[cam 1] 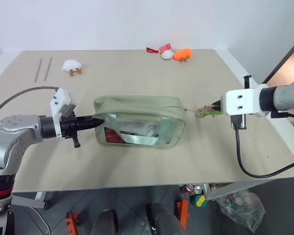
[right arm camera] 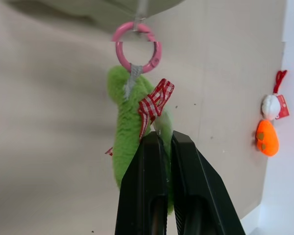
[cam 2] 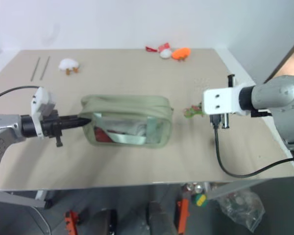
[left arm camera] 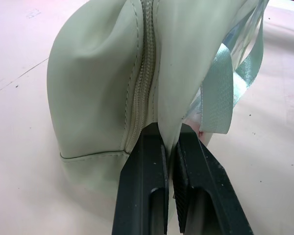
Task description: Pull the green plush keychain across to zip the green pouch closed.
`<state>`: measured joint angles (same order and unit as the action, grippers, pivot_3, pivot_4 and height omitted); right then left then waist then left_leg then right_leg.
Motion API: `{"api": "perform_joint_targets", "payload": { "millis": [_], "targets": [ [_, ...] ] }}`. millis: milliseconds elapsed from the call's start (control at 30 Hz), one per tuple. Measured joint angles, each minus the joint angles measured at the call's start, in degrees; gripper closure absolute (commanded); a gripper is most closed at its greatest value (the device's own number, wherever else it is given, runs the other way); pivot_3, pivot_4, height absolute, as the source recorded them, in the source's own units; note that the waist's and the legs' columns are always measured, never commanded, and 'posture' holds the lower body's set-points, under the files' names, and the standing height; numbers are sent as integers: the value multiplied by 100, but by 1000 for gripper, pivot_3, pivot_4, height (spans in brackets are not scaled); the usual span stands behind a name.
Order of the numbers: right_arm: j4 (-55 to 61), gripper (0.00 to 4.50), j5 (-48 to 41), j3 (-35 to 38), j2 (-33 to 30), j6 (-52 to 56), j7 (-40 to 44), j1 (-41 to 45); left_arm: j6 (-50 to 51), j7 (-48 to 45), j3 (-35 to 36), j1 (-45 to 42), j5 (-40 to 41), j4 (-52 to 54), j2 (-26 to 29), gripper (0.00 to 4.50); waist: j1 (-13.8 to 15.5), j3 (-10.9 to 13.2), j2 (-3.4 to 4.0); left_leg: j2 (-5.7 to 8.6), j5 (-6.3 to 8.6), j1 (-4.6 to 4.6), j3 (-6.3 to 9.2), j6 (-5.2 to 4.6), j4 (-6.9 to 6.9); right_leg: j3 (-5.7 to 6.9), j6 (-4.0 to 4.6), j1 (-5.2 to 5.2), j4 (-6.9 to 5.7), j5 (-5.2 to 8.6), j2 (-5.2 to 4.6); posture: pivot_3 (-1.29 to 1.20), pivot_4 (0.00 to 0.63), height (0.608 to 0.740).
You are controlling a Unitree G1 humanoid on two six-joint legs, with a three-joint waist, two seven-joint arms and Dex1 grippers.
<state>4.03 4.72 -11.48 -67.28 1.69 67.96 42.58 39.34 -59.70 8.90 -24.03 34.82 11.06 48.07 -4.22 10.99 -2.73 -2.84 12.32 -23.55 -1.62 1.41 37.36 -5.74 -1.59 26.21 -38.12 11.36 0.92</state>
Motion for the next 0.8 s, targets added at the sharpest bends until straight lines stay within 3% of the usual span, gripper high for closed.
{"api": "perform_joint_targets", "payload": {
  "millis": [267,600,767,800],
  "targets": [
    [277,4479,1136,-957,1207,-534,-323,-248,114,73,39,33,103,49,4,4500,-6,-1,-2,0,0,1,4,0,-1,3,-1,-4,-2,0,2,0,150,740],
    [157,4479,1674,-1185,1296,-1273,-275,-477,221,106,38,34,169,70,4,4500,-4,-1,-2,1,0,20,6,1,-1,4,0,-24,-2,2,1,0,150,740],
    [137,4479,1310,-986,1588,-835,-109,-568,223,189,41,32,172,67,-1,4500,-4,-2,-4,0,0,22,8,1,0,5,-1,-29,-3,1,2,0,150,740],
    [131,3788,1038,-848,1765,-488,-30,-585,223,227,56,27,172,57,-19,4500,-8,-2,-4,0,0,23,8,1,0,5,0,-30,-4,0,3,0,150,740]
  ]
}}
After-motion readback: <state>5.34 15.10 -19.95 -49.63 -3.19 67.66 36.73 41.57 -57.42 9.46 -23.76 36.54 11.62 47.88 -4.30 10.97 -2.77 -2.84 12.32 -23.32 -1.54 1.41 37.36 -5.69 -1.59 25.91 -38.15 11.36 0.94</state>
